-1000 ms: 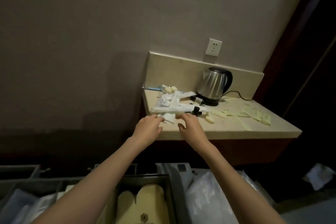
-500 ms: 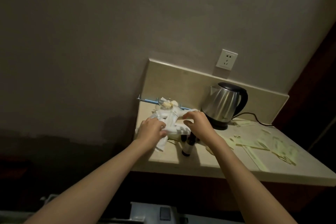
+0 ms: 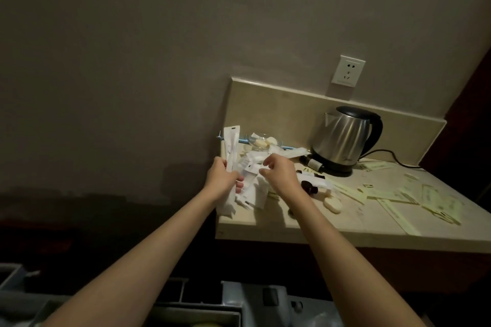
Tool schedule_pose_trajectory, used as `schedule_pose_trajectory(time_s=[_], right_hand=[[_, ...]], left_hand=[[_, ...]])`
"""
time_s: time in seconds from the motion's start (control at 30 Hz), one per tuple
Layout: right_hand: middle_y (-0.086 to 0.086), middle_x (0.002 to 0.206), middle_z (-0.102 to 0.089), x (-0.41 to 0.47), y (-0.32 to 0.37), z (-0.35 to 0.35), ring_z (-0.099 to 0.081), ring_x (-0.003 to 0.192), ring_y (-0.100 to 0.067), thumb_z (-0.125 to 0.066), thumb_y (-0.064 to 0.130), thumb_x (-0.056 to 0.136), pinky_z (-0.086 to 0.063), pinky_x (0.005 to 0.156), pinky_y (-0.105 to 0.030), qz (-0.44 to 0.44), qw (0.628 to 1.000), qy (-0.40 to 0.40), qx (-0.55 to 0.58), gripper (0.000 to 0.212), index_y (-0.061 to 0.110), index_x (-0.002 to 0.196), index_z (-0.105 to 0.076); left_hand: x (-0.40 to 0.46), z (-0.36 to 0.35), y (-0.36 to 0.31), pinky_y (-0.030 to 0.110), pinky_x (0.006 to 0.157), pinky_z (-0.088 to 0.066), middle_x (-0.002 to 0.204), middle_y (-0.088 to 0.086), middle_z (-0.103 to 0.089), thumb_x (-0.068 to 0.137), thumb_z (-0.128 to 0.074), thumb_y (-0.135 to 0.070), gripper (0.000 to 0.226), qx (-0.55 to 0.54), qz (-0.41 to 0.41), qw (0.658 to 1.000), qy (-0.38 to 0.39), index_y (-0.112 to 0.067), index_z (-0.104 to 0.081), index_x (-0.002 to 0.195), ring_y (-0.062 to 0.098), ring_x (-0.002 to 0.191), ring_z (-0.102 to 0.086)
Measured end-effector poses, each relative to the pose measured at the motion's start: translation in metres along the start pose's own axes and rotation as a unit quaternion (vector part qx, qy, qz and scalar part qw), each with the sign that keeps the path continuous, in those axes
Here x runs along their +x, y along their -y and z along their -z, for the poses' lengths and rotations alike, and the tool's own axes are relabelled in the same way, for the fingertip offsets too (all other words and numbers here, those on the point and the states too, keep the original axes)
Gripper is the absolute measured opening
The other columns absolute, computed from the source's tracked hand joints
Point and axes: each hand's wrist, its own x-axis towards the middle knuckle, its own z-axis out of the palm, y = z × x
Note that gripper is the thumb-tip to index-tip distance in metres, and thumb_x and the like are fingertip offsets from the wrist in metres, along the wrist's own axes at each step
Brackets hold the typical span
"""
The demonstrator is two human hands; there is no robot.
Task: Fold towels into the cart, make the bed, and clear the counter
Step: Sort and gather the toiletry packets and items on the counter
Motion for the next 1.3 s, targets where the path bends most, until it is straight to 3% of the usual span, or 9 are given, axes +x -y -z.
schedule_pose_trajectory(time_s=[0.13, 0.23, 0.43, 0.6, 0.77, 0.9, 1.1, 1.2, 1.3], right_hand=[[-0.015, 0.122, -0.047, -0.001, 0.000, -0.028, -0.049, 0.112, -0.032, -0.068, 0.019, 0.086, -0.047, 0.091, -0.040, -0.096, 0.995, -0.016, 0.016, 0.035, 0.007, 0.115, -0.051], [-0.015, 0.127, -0.041, -0.001, -0.002, -0.033, -0.046, 0.116, -0.034, -0.069, 0.014, 0.085, -0.046, 0.093, -0.041, -0.129, 0.989, -0.025, 0.063, 0.046, 0.011, 0.122, -0.042], [-0.010, 0.107, -0.052, -0.002, 0.002, -0.028, -0.053, 0.095, -0.025, -0.060, -0.009, 0.082, -0.048, 0.076, -0.031, -0.175, 0.969, -0.070, 0.159, 0.045, 0.009, 0.119, -0.042], [0.000, 0.090, -0.053, -0.012, 0.007, -0.020, -0.051, 0.074, -0.009, -0.058, -0.004, 0.087, -0.038, 0.053, -0.013, -0.115, 0.963, -0.132, 0.206, 0.030, 0.007, 0.114, -0.051], [0.008, 0.089, -0.059, -0.037, 0.018, -0.013, -0.054, 0.079, 0.003, -0.064, 0.009, 0.087, -0.042, 0.062, -0.008, -0.054, 0.956, -0.107, 0.269, 0.019, 0.015, 0.104, -0.062], [0.017, 0.088, -0.059, -0.055, 0.021, -0.017, -0.056, 0.085, 0.004, -0.063, 0.014, 0.086, -0.047, 0.073, -0.015, -0.038, 0.954, -0.076, 0.286, 0.018, 0.022, 0.103, -0.062], [0.012, 0.097, -0.064, -0.066, 0.015, -0.018, -0.056, 0.087, 0.008, -0.053, 0.018, 0.095, -0.044, 0.075, -0.009, -0.019, 0.958, -0.037, 0.282, 0.023, 0.017, 0.113, -0.067], [0.001, 0.108, -0.058, -0.062, 0.012, -0.015, -0.055, 0.083, 0.002, -0.052, 0.015, 0.095, -0.043, 0.066, -0.006, -0.021, 0.966, -0.032, 0.256, 0.022, 0.016, 0.107, -0.070], [-0.007, 0.116, -0.049, -0.055, 0.007, -0.019, -0.056, 0.095, -0.012, -0.054, 0.013, 0.094, -0.044, 0.078, -0.019, -0.043, 0.980, -0.071, 0.182, 0.017, 0.012, 0.107, -0.064]], left_hand=[[-0.004, 0.009, 0.008, 0.024, 0.055, -0.056, 0.086, 0.009, -0.063, 0.087, -0.060, 0.002, 0.041, -0.010, -0.007, 1.000, 0.025, -0.004, -0.049, 0.126, 0.018, 0.066, -0.064], [-0.006, 0.014, 0.008, 0.021, 0.048, -0.052, 0.084, 0.006, -0.061, 0.087, -0.060, 0.001, 0.038, -0.019, 0.000, 0.999, 0.038, -0.002, -0.052, 0.123, 0.016, 0.062, -0.060], [0.000, 0.012, 0.002, 0.023, 0.057, -0.047, 0.088, 0.008, -0.057, 0.095, -0.045, -0.008, 0.035, -0.032, 0.031, 0.997, 0.057, -0.003, -0.045, 0.129, 0.014, 0.067, -0.054], [-0.007, 0.011, -0.001, 0.024, 0.055, -0.056, 0.099, 0.010, -0.058, 0.092, -0.055, -0.002, 0.041, -0.077, 0.041, 0.993, 0.081, -0.005, -0.040, 0.130, 0.020, 0.081, -0.065], [-0.014, 0.002, -0.002, 0.036, 0.076, -0.059, 0.115, 0.019, -0.061, 0.092, -0.057, -0.004, 0.035, -0.167, 0.045, 0.984, 0.043, -0.003, -0.044, 0.125, 0.029, 0.096, -0.066], [-0.021, -0.013, -0.010, 0.041, 0.099, -0.046, 0.126, 0.022, -0.056, 0.102, -0.037, -0.009, 0.033, -0.273, 0.079, 0.956, 0.066, 0.004, -0.043, 0.132, 0.032, 0.116, -0.056], [-0.029, -0.012, -0.008, 0.028, 0.073, -0.055, 0.101, 0.013, -0.066, 0.097, -0.048, -0.007, 0.031, -0.267, 0.041, 0.959, 0.081, 0.000, -0.048, 0.127, 0.020, 0.088, -0.066], [-0.029, -0.004, -0.004, 0.032, 0.073, -0.056, 0.113, 0.018, -0.064, 0.095, -0.046, 0.002, 0.036, -0.247, 0.043, 0.966, 0.061, 0.003, -0.046, 0.132, 0.027, 0.095, -0.066], [-0.030, 0.006, -0.002, 0.037, 0.075, -0.056, 0.115, 0.018, -0.063, 0.098, -0.040, 0.002, 0.038, -0.237, 0.052, 0.968, 0.063, 0.006, -0.039, 0.135, 0.030, 0.096, -0.066]])
